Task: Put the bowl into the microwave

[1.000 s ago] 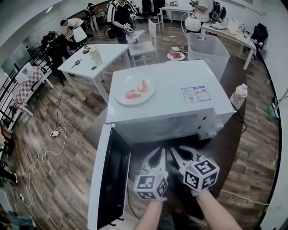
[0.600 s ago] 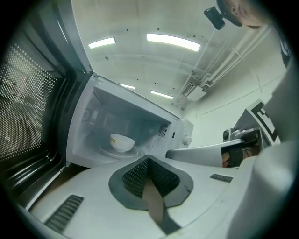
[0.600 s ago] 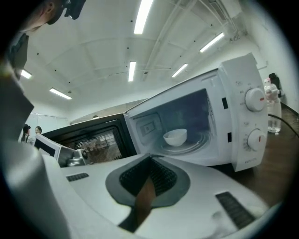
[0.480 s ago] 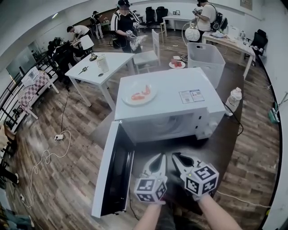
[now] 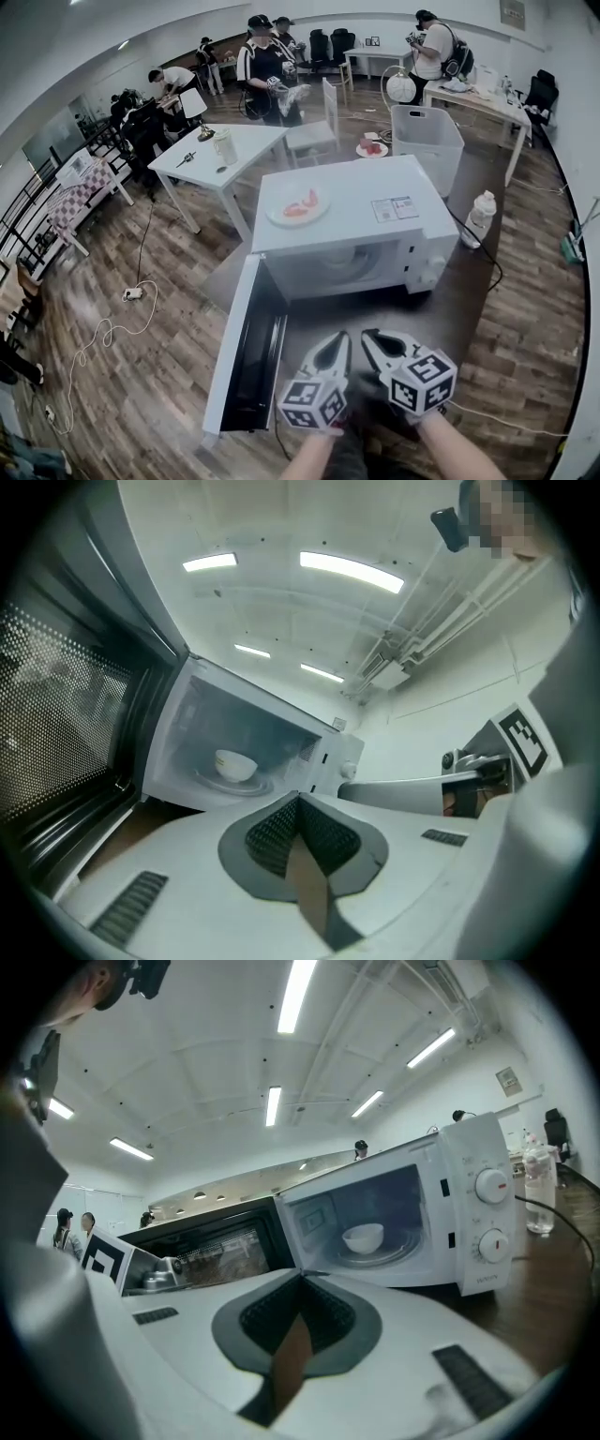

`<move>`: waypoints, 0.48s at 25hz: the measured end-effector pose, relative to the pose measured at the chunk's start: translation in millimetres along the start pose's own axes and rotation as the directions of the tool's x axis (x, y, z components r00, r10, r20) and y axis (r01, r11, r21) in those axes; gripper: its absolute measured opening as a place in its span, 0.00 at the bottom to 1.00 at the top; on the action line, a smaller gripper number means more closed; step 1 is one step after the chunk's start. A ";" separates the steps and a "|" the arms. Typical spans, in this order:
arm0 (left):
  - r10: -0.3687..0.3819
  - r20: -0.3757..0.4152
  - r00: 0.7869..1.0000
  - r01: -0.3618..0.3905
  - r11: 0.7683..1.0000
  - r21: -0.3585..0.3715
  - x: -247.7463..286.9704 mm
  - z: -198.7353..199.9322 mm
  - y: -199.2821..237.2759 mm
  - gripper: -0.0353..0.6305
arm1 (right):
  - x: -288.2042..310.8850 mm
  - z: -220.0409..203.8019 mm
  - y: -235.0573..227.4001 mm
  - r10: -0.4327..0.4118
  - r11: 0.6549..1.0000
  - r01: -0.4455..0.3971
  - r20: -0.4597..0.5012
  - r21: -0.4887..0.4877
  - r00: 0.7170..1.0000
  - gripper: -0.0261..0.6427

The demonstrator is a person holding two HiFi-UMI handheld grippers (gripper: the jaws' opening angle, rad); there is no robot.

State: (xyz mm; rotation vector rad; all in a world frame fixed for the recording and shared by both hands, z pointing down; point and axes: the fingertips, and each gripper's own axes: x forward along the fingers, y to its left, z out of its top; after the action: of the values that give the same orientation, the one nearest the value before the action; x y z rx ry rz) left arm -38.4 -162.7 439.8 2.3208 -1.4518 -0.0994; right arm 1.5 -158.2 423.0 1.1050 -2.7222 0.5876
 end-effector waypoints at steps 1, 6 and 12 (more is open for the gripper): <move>-0.008 -0.002 1.000 0.008 1.000 0.000 -3.1 0.5 -4.0 0.07 | -3.3 0.2 2.9 0.004 1.000 -0.004 -0.001 -0.002 1.000 0.04; -0.042 -0.013 0.999 0.042 0.999 0.004 -16.1 1.8 -21.2 0.07 | -19.1 -0.3 16.1 0.027 1.000 -0.027 -0.003 -0.007 1.000 0.04; -0.055 -0.021 0.998 0.055 0.998 0.003 -32.6 1.6 -33.0 0.07 | -36.9 0.0 31.4 0.047 0.999 -0.047 -0.006 -0.017 0.999 0.04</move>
State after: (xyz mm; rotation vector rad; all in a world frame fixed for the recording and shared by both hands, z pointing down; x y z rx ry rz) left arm -25.8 -122.0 421.3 2.3578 -1.3789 -0.0875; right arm 6.2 -114.1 403.3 1.0370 -2.7500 0.5719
